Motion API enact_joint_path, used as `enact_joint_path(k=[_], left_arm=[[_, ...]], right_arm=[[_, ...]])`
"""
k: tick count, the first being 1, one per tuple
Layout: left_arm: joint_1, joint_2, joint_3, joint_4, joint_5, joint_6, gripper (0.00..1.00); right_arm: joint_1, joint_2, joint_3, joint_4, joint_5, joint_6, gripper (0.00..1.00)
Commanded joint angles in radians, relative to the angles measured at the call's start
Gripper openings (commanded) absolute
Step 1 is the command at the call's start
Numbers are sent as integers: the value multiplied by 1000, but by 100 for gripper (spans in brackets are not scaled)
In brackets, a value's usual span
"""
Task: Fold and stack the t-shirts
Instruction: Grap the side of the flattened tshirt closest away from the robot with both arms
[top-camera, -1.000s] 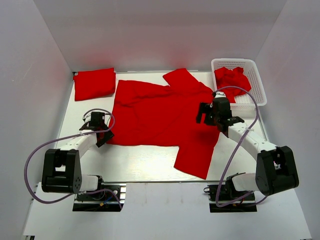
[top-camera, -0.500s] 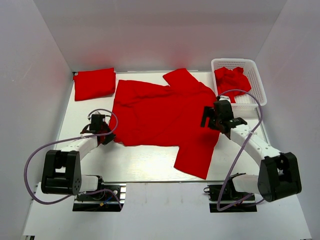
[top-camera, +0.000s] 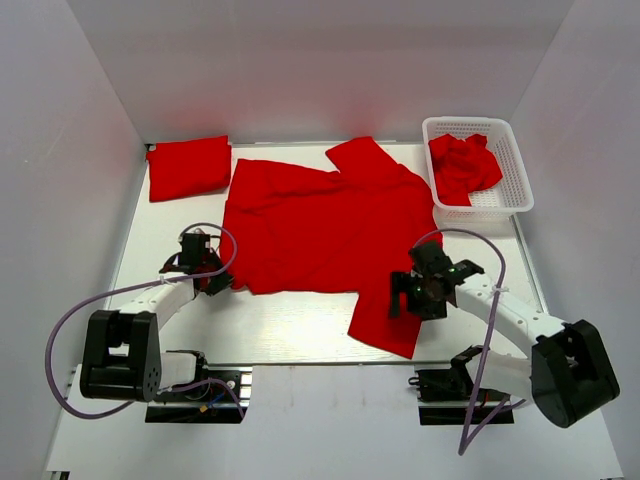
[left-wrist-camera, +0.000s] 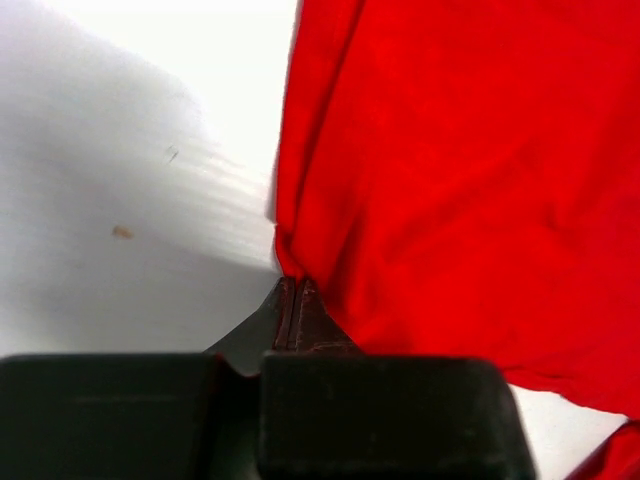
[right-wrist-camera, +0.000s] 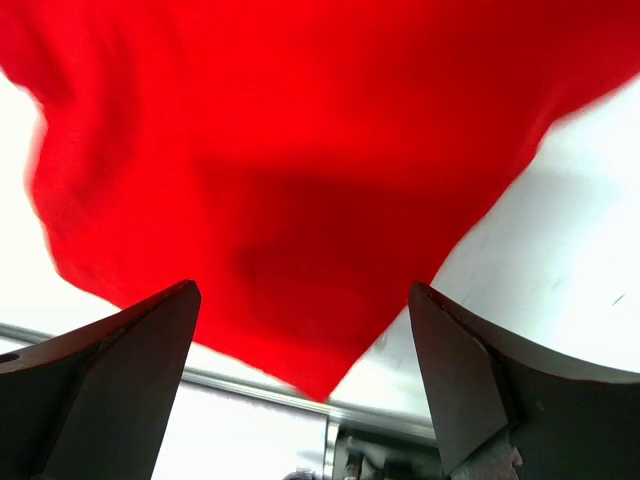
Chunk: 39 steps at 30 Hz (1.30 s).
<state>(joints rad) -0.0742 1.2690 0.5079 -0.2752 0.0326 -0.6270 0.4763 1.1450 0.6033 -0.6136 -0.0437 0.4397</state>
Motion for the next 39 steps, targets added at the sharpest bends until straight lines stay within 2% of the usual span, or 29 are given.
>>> enact_joint_path(k=[1,6,12,16,21,23,24,25,26,27,32,39], left_arm=[[4,-16,9,-145,-52,4,0],[13,-77,40,-203,-164,-34,0],[2,-135,49,-225,-237,-43,0],[2,-135,58,-214,-237,-43,0],[2,-135,58,-196,-217,-33,0],[2,-135,58,-196,-217,-24,0],[2,-135,58,-196,-217,-23,0],[2,-135,58,-196,-217,-23,0],[2,-135,58,-187,-217,-23,0],[2,-135,58,-186,-208,-23,0],[2,-135,49,-209,-165,-33,0],[2,-186,47,-335,-151,-57,0]], right_arm=[[56,4,7,-74,17,109,90],[168,-2,4,-176,126,221,90],[255,-15,-62,-152,134,341,90],[300,24,-74,-75,117,344,87],[329,71,-59,-74,139,347,85],[334,68,-59,-74,128,375,70],[335,64,-63,-72,116,408,58],[338,33,-68,-78,116,424,20],[340,22,-69,-109,120,441,9],[340,7,-76,-120,113,474,2],[343,-154,-68,-263,57,562,0],[357,-234,-13,-419,-2,631,0]])
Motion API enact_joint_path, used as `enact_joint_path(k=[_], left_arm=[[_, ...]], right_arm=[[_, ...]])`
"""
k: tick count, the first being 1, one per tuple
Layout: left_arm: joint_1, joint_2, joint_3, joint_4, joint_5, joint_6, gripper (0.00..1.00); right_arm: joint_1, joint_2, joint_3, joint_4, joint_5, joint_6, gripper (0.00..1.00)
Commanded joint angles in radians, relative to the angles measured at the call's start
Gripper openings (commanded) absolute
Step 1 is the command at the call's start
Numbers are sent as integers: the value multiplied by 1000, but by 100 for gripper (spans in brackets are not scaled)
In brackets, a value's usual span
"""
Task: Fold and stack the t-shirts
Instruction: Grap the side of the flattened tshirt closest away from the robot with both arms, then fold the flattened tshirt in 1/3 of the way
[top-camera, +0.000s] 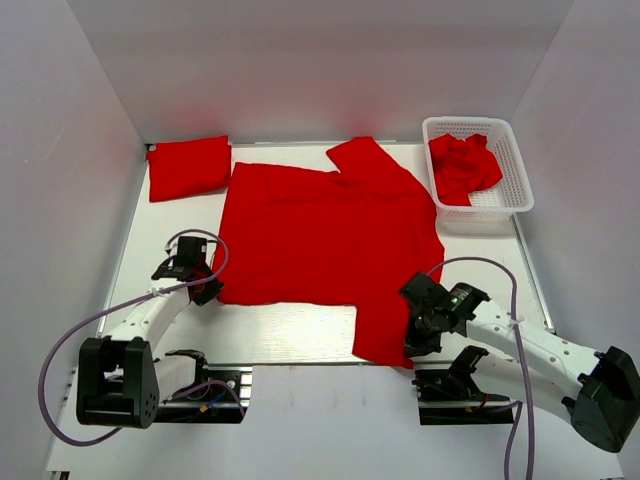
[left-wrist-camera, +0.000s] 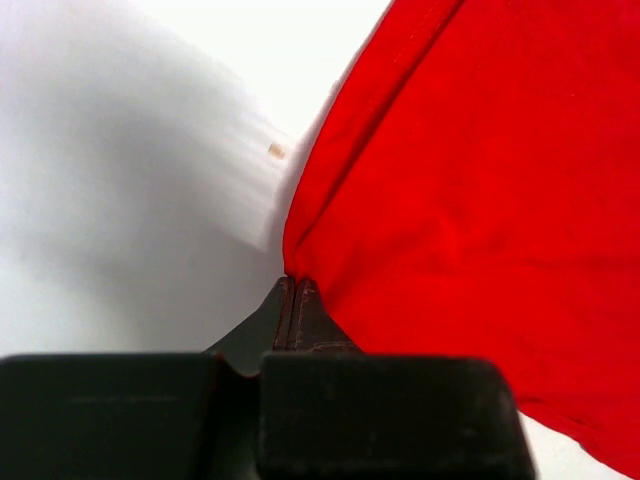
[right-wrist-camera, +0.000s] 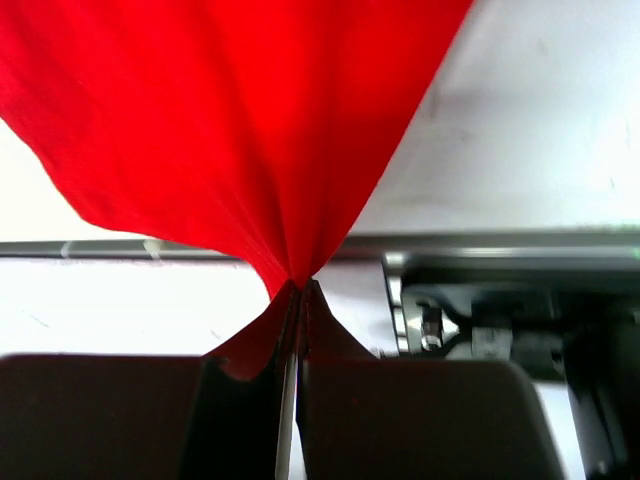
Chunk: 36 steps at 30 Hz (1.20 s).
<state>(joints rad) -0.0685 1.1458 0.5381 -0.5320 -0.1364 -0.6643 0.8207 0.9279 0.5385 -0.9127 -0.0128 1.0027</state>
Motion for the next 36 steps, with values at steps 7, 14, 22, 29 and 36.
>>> enact_joint_path(k=[7,14,22,29,36], left_arm=[[-4,-103,36,-77,6,-29,0],[-4,-83,57,44,80,-29,0],[-4,84,158,99,101,-9,0],[-4,201,295,110,80,0,0],[-4,316,390,110,70,0,0]], right_arm=[[5,-17,83,13,42,14,0],[0,117,158,158,208,-170,0],[-63,176,202,313,356,-228,0],[-130,250,281,400,410,-271,0],[-216,284,325,494,409,-305,0]])
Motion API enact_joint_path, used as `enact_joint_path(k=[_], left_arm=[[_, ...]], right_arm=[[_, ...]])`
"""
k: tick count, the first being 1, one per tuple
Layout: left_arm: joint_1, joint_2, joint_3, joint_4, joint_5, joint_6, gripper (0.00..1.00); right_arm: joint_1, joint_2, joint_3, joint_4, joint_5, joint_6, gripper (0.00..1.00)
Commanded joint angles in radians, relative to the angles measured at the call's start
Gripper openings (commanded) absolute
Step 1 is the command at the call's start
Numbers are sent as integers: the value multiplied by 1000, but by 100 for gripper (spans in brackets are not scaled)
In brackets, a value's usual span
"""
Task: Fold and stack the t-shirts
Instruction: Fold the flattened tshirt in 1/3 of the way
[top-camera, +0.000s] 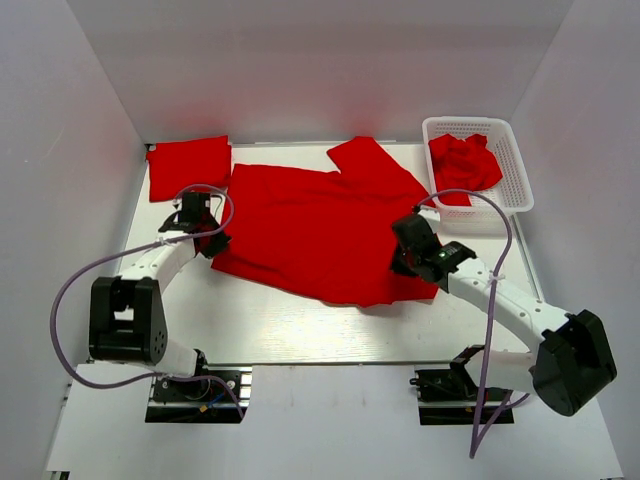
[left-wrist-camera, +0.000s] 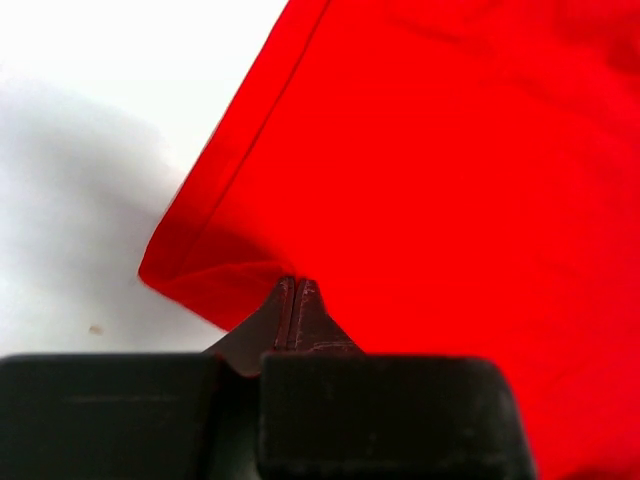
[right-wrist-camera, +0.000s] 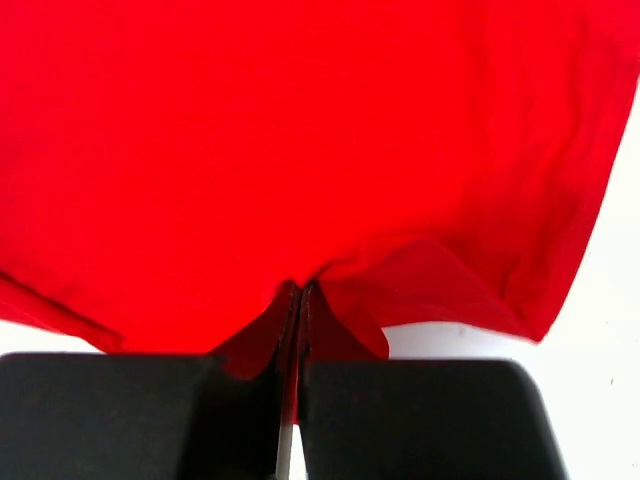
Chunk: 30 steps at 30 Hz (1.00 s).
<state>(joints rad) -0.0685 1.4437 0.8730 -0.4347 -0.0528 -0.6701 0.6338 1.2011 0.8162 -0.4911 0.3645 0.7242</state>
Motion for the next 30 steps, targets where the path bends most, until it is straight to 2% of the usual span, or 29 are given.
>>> enact_joint_path(k=[1,5,19,30], left_arm=[[-4,29,76,13,-22,6,0],[6,61,115,22,-32,6,0],[6,101,225,63,-140,-13,0],[6,101,215,155,-140,36,0]], right_arm=[[-36,18,57,77,25,-31,0],[-81,37,78,131,-1,-52,0],[-187,136,179,148,-50,-117,0],[-255,150,238,163,-29,-175,0]])
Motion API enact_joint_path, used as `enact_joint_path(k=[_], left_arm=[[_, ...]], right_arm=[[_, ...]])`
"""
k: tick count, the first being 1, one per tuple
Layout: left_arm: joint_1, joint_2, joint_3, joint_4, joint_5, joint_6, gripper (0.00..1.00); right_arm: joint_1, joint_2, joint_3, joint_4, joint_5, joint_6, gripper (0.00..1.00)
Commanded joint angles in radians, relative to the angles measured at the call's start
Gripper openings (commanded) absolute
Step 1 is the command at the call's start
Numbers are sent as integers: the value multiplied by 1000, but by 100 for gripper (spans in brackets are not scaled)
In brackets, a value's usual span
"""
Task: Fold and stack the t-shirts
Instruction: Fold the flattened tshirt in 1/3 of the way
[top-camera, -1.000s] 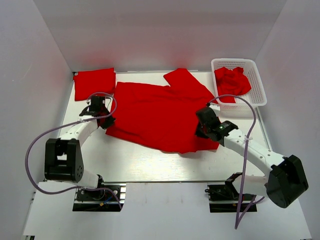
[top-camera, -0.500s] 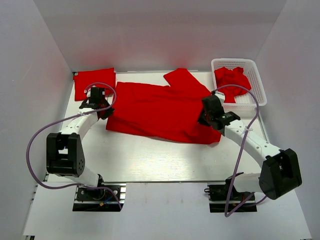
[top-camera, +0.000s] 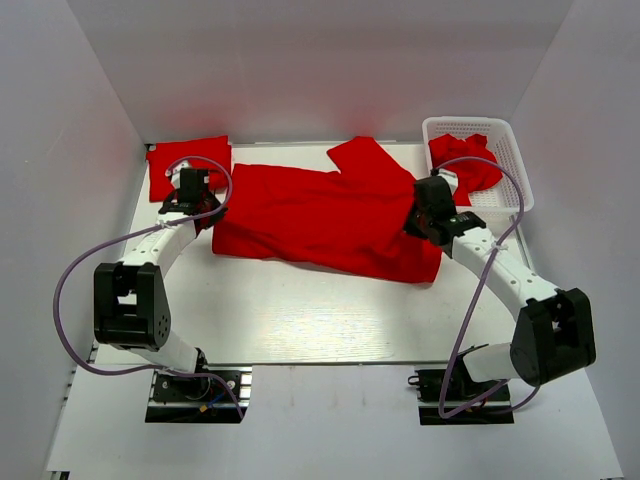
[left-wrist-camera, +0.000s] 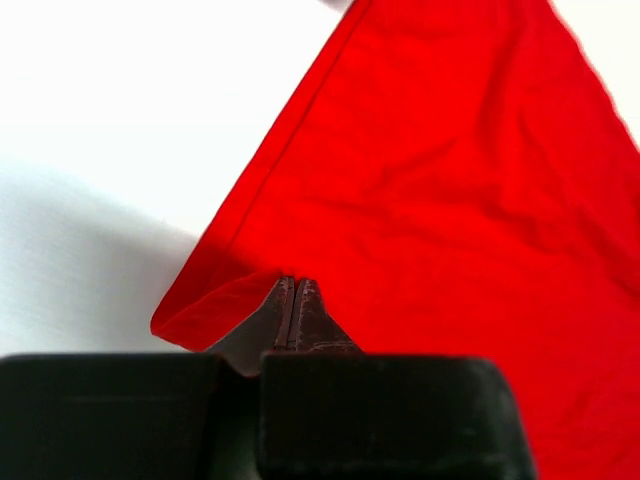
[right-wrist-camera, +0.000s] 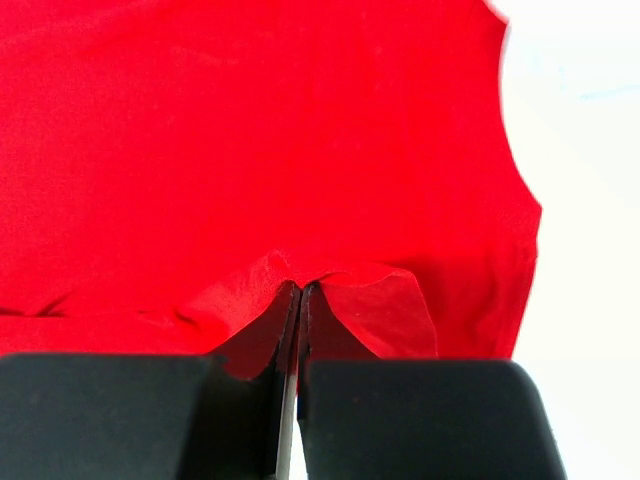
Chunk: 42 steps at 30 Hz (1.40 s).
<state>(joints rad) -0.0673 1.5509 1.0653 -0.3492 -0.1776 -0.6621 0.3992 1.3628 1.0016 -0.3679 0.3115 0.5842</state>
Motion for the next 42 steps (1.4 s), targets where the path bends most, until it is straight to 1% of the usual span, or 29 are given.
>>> enact_joint_path(k=[1,5,9,13,17,20,23,26,29,30,31,32,33,35,36,37,39,40,42], left_arm=[[4,-6,13,81,-4,41,0],[4,6,4,127,62,70,0],[4,15,4,168,63,90,0],[4,29,4,168,24,90,0],[4,83,41,156,12,90,0],[4,129,61,156,12,90,0],[4,173,70,145,3,62,0],[4,198,70,165,-10,52,0],[4,245,123,142,-22,42,0],[4,258,140,109,-31,42,10],[4,270,172,98,-31,42,29],[4,281,186,98,-31,42,39],[4,294,211,70,-42,53,51],[4,294,234,55,-55,53,61],[4,304,245,44,-68,62,68],[4,304,264,29,-68,71,99],[4,282,286,7,-83,91,99],[4,273,286,7,-83,91,99],[4,252,286,-4,-83,110,99]], right_arm=[[-25,-13,55,38,24,-46,0],[-45,-22,66,35,24,-76,0],[-66,-1,88,32,9,-113,0],[-85,30,118,23,3,-138,0],[-102,68,149,18,-29,-162,0],[-112,122,173,27,-52,-190,0],[-128,185,206,33,-81,-167,0],[-138,252,247,46,-75,-152,0],[-152,344,313,41,-61,-132,0],[-155,387,327,44,-61,-132,0],[-158,410,345,41,-75,-129,1],[-158,453,411,35,-80,-135,7],[-163,504,436,0,-84,-135,11],[-171,554,572,-46,-106,-153,24],[-175,618,639,-69,-107,-152,38],[-177,633,667,-133,-112,-159,45],[-180,653,721,-163,-141,-184,58],[-175,645,714,-164,-153,-198,60],[-174,581,635,-128,-193,-228,61]])
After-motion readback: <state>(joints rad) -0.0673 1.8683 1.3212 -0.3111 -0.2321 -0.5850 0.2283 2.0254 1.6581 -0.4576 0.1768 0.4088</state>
